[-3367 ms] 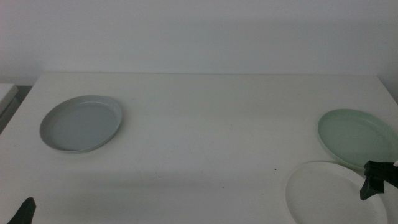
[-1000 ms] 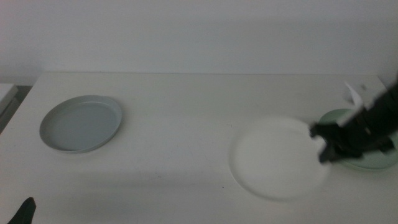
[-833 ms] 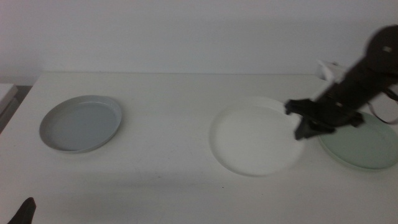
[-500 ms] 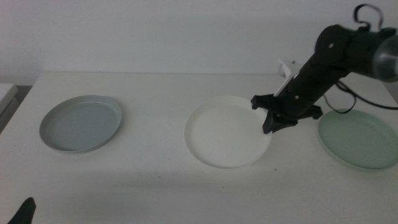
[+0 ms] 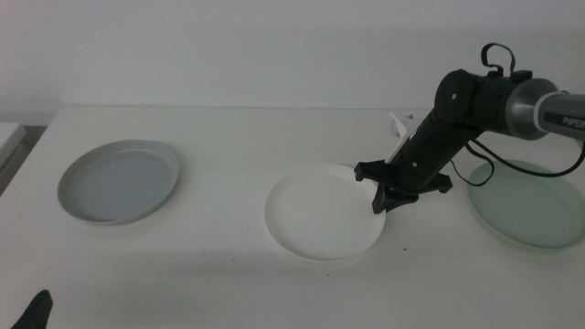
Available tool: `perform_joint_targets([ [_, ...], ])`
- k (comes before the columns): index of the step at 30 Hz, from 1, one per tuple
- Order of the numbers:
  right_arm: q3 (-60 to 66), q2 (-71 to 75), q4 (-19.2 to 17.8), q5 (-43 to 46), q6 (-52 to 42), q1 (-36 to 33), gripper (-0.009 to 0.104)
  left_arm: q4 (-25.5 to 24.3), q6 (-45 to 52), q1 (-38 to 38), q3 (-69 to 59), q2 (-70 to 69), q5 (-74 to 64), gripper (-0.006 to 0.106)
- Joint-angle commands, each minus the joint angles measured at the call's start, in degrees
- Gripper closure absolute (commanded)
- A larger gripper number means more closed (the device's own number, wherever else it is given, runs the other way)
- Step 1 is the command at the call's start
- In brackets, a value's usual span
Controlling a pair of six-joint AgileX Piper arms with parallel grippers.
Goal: Stack the three bowls on top of each other.
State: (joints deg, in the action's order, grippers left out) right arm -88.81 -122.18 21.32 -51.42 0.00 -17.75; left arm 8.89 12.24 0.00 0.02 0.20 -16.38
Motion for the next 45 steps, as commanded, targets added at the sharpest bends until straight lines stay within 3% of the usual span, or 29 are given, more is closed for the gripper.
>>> perform_joint_targets([
  [1,-0.3,-0.5,0.3,1.0,-0.7,-0.2,0.097,0.0,-0.2,0.0,0.0,-0.2,0.7,0.007],
  [5,-0.3,-0.7,0.3,1.1,-0.5,-0.2,0.096,0.0,-0.2,0.0,0.0,-0.2,0.7,0.007],
  [8,-0.3,-0.7,0.4,0.8,-0.5,-0.2,0.088,0.0,-0.2,0.0,0.0,-0.2,0.7,0.007],
  [10,-0.3,-0.7,0.4,0.6,-0.5,-0.2,0.076,0.0,-0.2,0.0,0.0,-0.2,0.7,0.007],
  [16,-3.3,1.0,-0.8,-2.7,-2.6,0.8,0.022,0.0,-0.2,0.0,0.0,-0.2,0.7,0.007],
  [19,-7.1,5.0,-6.0,-7.2,-2.6,3.0,0.002,0.0,-0.2,0.0,0.0,-0.2,0.7,0.007],
  [21,-9.5,8.5,-10.5,-9.6,-1.4,5.6,0.002,0.0,-0.2,0.0,0.0,-0.2,0.7,0.007],
  [24,-10.7,14.0,-14.3,-10.3,0.0,11.8,0.002,0.0,-0.2,0.0,0.0,-0.2,0.7,0.007],
  [29,-10.1,19.7,-14.4,-16.8,-1.6,25.1,0.002,0.0,-0.2,0.0,0.0,-0.2,0.7,0.007],
  [32,-5.5,21.4,-14.4,-12.9,-3.3,33.3,0.002,0.0,-0.2,0.0,0.0,-0.2,0.7,0.007],
  [35,-0.4,20.4,-12.6,-6.5,-3.8,40.8,0.002,0.0,-0.2,0.0,0.0,-0.2,0.7,0.007],
  [37,0.4,16.8,-8.4,-5.9,-7.7,44.9,0.002,0.0,-0.2,0.0,0.0,-0.2,0.7,0.007],
  [42,0.4,10.3,-4.4,-4.4,-11.3,45.2,0.002,0.0,-0.2,0.0,0.0,-0.2,0.7,0.007],
  [45,0.4,7.1,-4.9,-4.2,-12.3,43.2,0.002,0.0,-0.2,0.0,0.0,-0.2,0.7,0.007],
])
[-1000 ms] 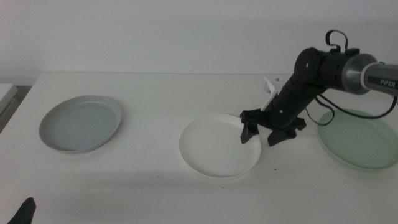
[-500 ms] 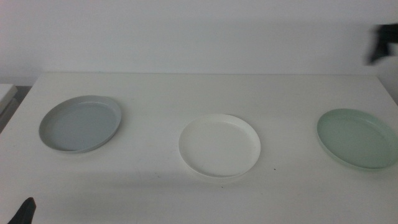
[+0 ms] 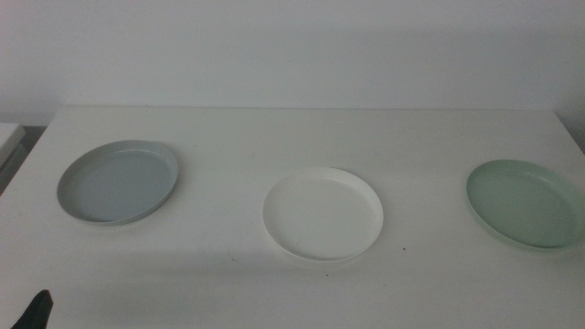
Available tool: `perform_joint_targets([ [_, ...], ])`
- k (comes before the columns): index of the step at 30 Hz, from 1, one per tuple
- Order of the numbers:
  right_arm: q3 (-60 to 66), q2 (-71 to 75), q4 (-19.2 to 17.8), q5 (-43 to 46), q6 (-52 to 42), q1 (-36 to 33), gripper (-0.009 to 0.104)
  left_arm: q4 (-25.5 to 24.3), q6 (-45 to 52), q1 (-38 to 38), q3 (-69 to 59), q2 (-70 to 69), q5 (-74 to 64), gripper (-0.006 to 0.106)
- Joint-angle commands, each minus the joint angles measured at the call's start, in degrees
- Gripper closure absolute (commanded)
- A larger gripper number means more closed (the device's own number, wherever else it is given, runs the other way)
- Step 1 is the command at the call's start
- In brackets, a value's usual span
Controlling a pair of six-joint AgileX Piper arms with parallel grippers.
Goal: Stack the three bowls on top of each other.
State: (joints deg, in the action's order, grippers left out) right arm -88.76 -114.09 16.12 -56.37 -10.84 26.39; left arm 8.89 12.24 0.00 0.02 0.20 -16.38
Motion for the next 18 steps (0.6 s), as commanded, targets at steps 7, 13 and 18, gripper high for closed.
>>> perform_joint_targets([
  [7,0.4,-8.2,-2.9,3.9,-0.8,-5.5,0.013,0.0,-0.2,0.0,0.0,-0.2,0.7,0.007],
  [13,0.4,-11.2,-2.5,4.0,-1.0,-5.6,0.056,0.0,-0.2,0.0,0.0,-0.2,0.7,0.007],
  [18,0.4,-8.3,-4.7,3.2,0.5,-5.6,0.096,0.0,-0.2,0.0,0.0,-0.2,0.7,0.007],
])
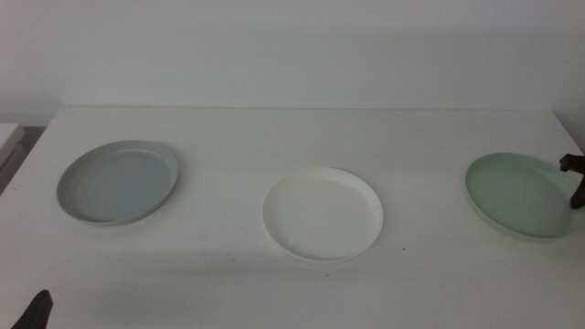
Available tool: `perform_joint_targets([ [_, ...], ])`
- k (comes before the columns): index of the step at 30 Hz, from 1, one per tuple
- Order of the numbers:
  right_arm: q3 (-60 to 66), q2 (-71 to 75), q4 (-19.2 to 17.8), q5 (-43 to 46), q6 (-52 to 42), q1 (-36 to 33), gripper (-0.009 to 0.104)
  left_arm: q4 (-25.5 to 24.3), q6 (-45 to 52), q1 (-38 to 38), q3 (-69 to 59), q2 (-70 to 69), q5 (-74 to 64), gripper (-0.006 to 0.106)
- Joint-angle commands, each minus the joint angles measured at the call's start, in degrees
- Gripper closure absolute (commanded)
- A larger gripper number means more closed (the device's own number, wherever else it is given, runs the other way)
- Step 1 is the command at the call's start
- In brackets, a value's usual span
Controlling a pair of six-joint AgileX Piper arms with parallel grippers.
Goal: Stack the three bowls on top of each other.
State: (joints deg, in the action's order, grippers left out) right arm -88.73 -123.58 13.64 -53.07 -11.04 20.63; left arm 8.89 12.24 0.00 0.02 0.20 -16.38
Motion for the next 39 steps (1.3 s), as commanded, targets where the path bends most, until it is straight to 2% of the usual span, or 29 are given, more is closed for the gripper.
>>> perform_joint_targets([
  [1,0.3,2.6,-1.8,-0.1,0.7,0.2,0.096,0.0,-0.2,0.0,0.0,-0.2,0.7,0.007],
  [5,0.2,11.5,4.1,-0.9,1.1,-2.3,0.098,0.0,-0.2,0.0,0.0,-0.2,0.7,0.007],
  [8,-0.4,15.8,5.9,-2.4,1.3,-7.6,0.098,0.0,-0.2,0.0,0.0,-0.2,0.7,0.007],
  [15,-0.8,16.7,6.4,-3.3,4.3,-24.9,0.098,0.0,-0.2,0.0,0.0,-0.2,0.7,0.007],
  [21,-0.8,13.5,6.2,2.4,7.3,-36.1,0.098,0.0,-0.2,0.0,0.0,-0.2,0.7,0.007],
  [26,-0.8,9.4,6.2,5.3,9.7,-39.5,0.098,0.0,-0.2,0.0,0.0,-0.2,0.7,0.007],
  [39,-0.8,4.5,6.6,5.0,9.6,-39.5,0.096,0.0,-0.1,0.0,0.0,-0.2,0.7,0.007],
])
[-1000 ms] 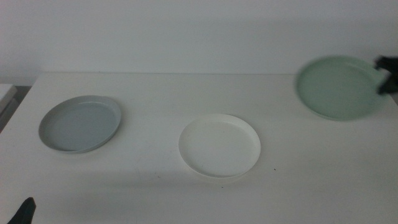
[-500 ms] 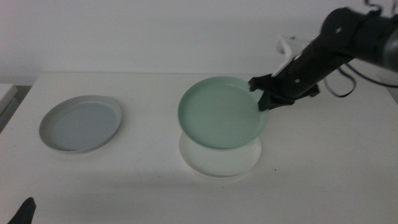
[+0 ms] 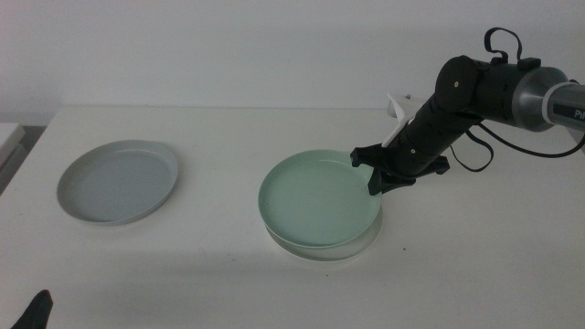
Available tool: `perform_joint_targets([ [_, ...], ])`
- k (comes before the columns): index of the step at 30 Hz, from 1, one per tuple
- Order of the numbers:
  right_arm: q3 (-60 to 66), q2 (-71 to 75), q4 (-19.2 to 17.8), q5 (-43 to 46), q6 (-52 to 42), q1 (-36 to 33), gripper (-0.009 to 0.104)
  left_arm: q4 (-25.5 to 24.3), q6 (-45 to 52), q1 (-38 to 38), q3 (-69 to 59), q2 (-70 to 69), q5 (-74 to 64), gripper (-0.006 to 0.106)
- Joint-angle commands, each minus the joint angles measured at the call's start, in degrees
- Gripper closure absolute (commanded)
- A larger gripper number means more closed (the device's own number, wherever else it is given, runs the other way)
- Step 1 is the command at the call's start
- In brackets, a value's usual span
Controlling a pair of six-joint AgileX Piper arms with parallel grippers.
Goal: Stack the three bowls on top of each other.
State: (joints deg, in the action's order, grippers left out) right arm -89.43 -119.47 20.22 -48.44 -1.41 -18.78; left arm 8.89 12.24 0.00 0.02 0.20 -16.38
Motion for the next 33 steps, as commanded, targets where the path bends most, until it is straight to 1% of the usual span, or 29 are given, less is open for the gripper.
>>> perform_joint_targets([
  [1,-0.1,0.4,0.0,0.4,0.0,-0.1,0.094,0.0,-0.1,0.0,0.0,-0.2,0.7,0.007],
  [3,-0.3,0.4,0.0,0.3,0.0,-0.1,0.084,0.0,-0.1,0.0,0.0,-0.2,0.7,0.007],
  [4,-0.3,0.5,-0.3,0.2,-0.1,-0.1,0.076,0.0,-0.1,0.0,0.0,-0.2,0.7,0.007],
  [6,-0.3,0.9,-0.6,-0.6,-0.1,-0.1,0.055,0.0,-0.1,0.0,0.0,-0.2,0.7,0.007],
  [8,-0.4,2.2,-0.8,-2.6,-0.8,0.1,0.026,0.0,-0.1,0.0,0.0,-0.2,0.7,0.007],
  [10,-0.4,4.4,-0.8,-4.4,-3.8,0.3,0.002,0.0,-0.2,0.0,0.0,-0.2,0.7,0.007],
  [15,-0.4,16.1,-0.6,-7.5,-8.8,2.8,0.004,0.0,-0.2,0.0,0.0,-0.2,0.7,0.007],
  [16,-0.3,23.0,-0.6,-7.7,-11.4,3.9,0.004,0.0,-0.2,0.0,0.0,-0.2,0.7,0.007],
  [17,-0.2,26.7,-0.6,-7.9,-12.8,4.5,0.004,0.0,-0.2,0.0,0.0,-0.2,0.7,0.007],
  [20,0.6,36.8,-0.3,-9.2,-14.2,5.0,0.004,0.0,-0.2,0.0,0.0,-0.2,0.7,0.007],
  [21,1.9,40.0,0.5,-8.9,-15.0,5.0,0.004,0.0,-0.2,0.0,0.0,-0.2,0.7,0.007],
  [22,4.2,43.9,2.3,-8.2,-16.9,4.9,0.004,0.0,-0.2,0.0,0.0,-0.2,0.7,0.007],
  [23,10.9,52.3,8.0,-6.1,-24.7,4.7,0.004,0.0,-0.2,0.0,0.0,-0.2,0.7,0.007],
  [24,18.0,60.6,13.6,-1.8,-31.1,4.5,0.004,0.0,-0.2,0.0,0.0,-0.2,0.7,0.007],
  [26,25.5,68.5,18.6,2.6,-35.6,4.5,0.004,0.0,-0.2,0.0,0.0,-0.2,0.7,0.007],
  [30,26.6,70.6,19.0,-2.2,-38.7,4.5,0.004,0.0,-0.2,0.0,0.0,-0.2,0.7,0.007],
  [33,26.6,70.6,20.8,-3.6,-40.4,4.5,0.004,0.0,-0.2,0.0,0.0,-0.2,0.7,0.007],
])
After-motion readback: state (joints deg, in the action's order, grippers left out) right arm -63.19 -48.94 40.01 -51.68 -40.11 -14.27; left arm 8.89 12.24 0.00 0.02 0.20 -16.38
